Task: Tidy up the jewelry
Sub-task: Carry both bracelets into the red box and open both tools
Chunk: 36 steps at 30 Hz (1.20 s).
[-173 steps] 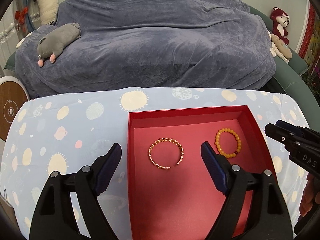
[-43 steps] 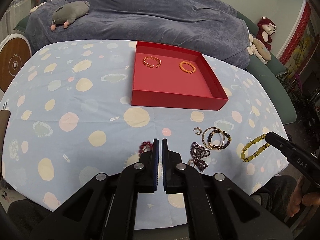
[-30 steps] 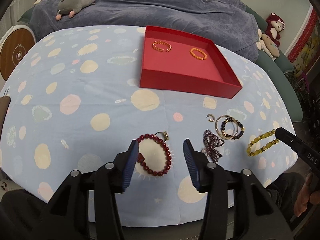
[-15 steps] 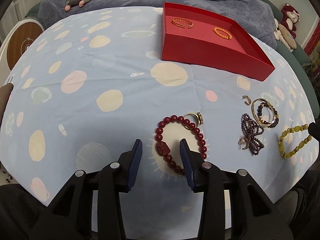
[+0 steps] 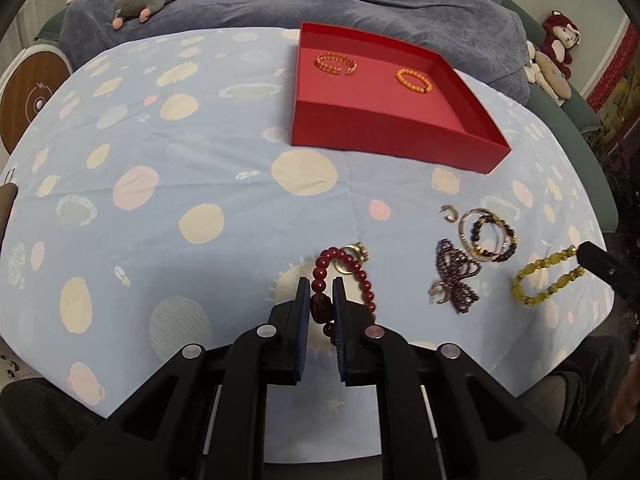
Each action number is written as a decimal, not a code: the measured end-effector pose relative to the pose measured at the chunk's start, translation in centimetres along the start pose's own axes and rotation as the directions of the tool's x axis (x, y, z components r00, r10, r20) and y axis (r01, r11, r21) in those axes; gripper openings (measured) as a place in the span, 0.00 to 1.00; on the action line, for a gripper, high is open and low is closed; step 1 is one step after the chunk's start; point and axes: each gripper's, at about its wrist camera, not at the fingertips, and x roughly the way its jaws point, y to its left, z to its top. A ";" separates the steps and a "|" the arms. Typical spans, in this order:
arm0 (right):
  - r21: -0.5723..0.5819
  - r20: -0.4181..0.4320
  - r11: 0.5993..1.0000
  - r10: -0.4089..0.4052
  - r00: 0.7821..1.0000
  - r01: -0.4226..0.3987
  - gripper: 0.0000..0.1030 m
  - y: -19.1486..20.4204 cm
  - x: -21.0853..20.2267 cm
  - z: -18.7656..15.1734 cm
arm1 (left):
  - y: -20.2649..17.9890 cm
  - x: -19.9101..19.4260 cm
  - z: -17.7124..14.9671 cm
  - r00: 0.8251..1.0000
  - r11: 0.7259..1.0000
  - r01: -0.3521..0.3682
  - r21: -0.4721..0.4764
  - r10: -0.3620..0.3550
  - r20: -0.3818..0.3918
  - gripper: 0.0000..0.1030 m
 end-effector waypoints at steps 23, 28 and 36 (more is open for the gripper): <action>-0.084 0.035 0.989 0.121 0.992 -0.118 0.09 3.4 6.4 16.8 | -5.2 0.7 18.4 0.959 0.964 0.259 0.065 -0.265 0.102 0.11; -0.043 0.001 0.989 0.139 0.990 -0.139 0.09 3.2 11.5 19.1 | -4.1 6.1 21.1 0.960 0.962 0.272 0.032 -0.273 0.061 0.11; -0.015 -0.089 0.996 0.089 0.992 -0.091 0.09 1.2 18.5 19.2 | -2.2 13.1 21.2 0.991 0.989 0.133 0.066 -0.132 -0.018 0.05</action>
